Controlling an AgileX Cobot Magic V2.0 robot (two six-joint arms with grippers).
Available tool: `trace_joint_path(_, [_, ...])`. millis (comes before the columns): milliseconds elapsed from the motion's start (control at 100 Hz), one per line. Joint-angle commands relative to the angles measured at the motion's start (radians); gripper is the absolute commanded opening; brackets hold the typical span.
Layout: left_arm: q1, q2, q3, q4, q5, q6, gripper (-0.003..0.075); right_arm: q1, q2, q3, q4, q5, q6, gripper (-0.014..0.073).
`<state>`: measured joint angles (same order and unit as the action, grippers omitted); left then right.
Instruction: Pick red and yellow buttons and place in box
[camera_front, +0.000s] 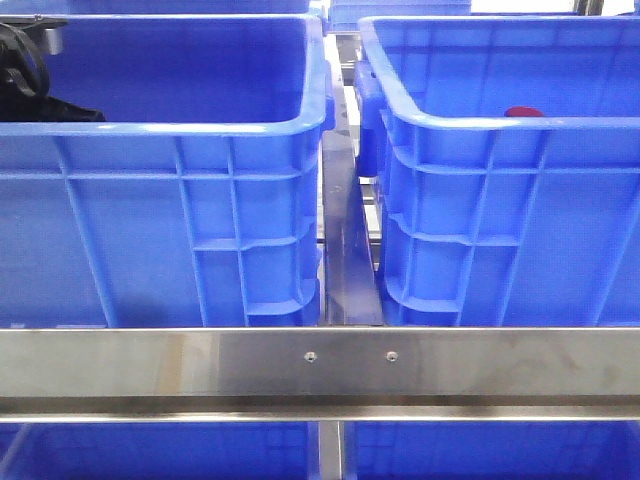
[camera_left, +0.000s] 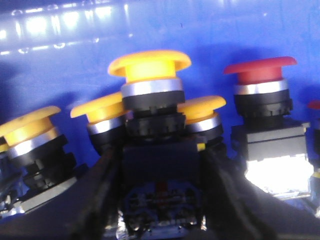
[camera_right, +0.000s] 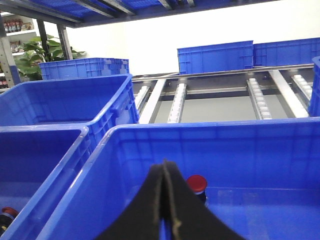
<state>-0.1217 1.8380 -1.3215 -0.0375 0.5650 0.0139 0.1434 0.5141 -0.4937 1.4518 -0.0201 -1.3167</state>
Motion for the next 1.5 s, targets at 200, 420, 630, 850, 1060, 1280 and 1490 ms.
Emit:
trace_joint_path(200, [-0.008,-0.188,-0.033,-0.003,0.002,0.000,-0.0019,-0.003,0.004,-0.027,-0.009,-0.002,-0.008,-0.0067])
trace_joint_path(420, [-0.064,-0.366,-0.021,-0.011,0.066,0.000,-0.0019,-0.003,0.004,-0.027,-0.009,-0.002,-0.008,-0.0067])
trace_joint_path(630, [-0.225,-0.571,0.069,-0.013,0.060,0.000,-0.0019,-0.003,0.004,-0.027,-0.009,-0.002,-0.008,-0.0067])
trace_joint_path(850, [-0.458,-0.722,0.151,-0.013,0.064,0.000,-0.0019,-0.003,0.004,-0.027,-0.009,-0.002,-0.008,-0.0067])
trace_joint_path(1060, [-0.647,-0.783,0.177,-0.013,0.068,0.000,-0.0019,-0.003,0.004,-0.027,-0.009,-0.002,-0.008,-0.0066])
trace_joint_path(1280, [-0.715,-0.783,0.177,-0.013,0.068,0.000,-0.0019,-0.003,0.004,-0.027,-0.009,0.033,-0.008,0.0078])
trace_joint_path(1490, [-0.715,-0.783,0.177,-0.013,0.068,0.000,-0.0019,-0.003,0.004,-0.027,0.008,0.093,-0.008,0.0526])
